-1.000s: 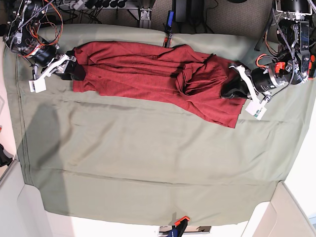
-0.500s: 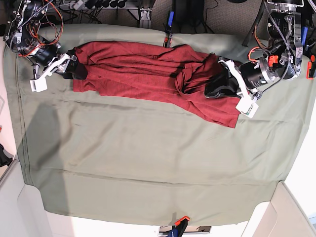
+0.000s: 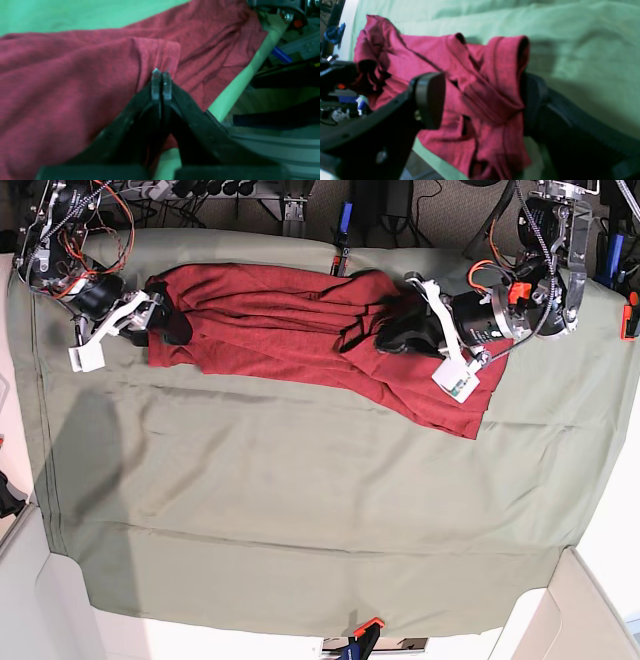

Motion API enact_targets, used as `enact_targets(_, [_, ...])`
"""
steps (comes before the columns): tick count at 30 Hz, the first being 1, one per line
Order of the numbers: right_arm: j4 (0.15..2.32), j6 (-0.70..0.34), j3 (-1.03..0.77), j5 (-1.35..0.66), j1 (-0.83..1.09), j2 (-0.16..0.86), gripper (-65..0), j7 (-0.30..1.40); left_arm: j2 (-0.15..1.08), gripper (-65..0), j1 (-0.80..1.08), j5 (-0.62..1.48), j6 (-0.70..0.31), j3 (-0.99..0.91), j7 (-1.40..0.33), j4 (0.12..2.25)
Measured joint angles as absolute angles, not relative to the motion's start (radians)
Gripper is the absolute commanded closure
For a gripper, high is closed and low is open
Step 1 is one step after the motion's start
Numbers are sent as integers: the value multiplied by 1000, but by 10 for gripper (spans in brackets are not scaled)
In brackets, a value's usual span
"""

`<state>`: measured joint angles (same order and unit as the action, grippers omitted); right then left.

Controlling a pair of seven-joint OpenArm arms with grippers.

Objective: Fold the T-shirt properly
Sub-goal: 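Regrasp the folded end with the left gripper and press it inward, then pull the strip end with the right gripper toward the left gripper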

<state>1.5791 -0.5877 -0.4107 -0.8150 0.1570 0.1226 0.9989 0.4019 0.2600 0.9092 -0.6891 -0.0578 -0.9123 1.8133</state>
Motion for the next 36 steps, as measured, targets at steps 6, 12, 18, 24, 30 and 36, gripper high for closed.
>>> enact_targets(6, [1580, -588, -347, -789, 157, 127, -448, 971, 399, 0, 258, 954, -689, -45, -913, 1820])
enact_targets(12, [1580, -587, -299, -780, 155, 127, -448, 952, 387, 0, 258, 940, -689, -44, -913, 1820])
enact_targets(18, [1585, -587, -235, -724, 152, 105, -447, 938, 385, 0, 263, 945, -689, -44, -913, 1820])
enact_targets(24, [1585, -587, -204, -721, 151, 96, -434, 938, 385, 0, 255, 945, -689, -44, -911, 1820])
enact_targets(30, [1582, -581, -204, -706, 153, 97, -116, 954, 385, 0, 255, 944, -689, -44, -912, 1822])
enact_targets(36, [1592, -580, -204, -698, 155, 97, 0, 963, 385, 0, 255, 941, -689, -83, -912, 1888])
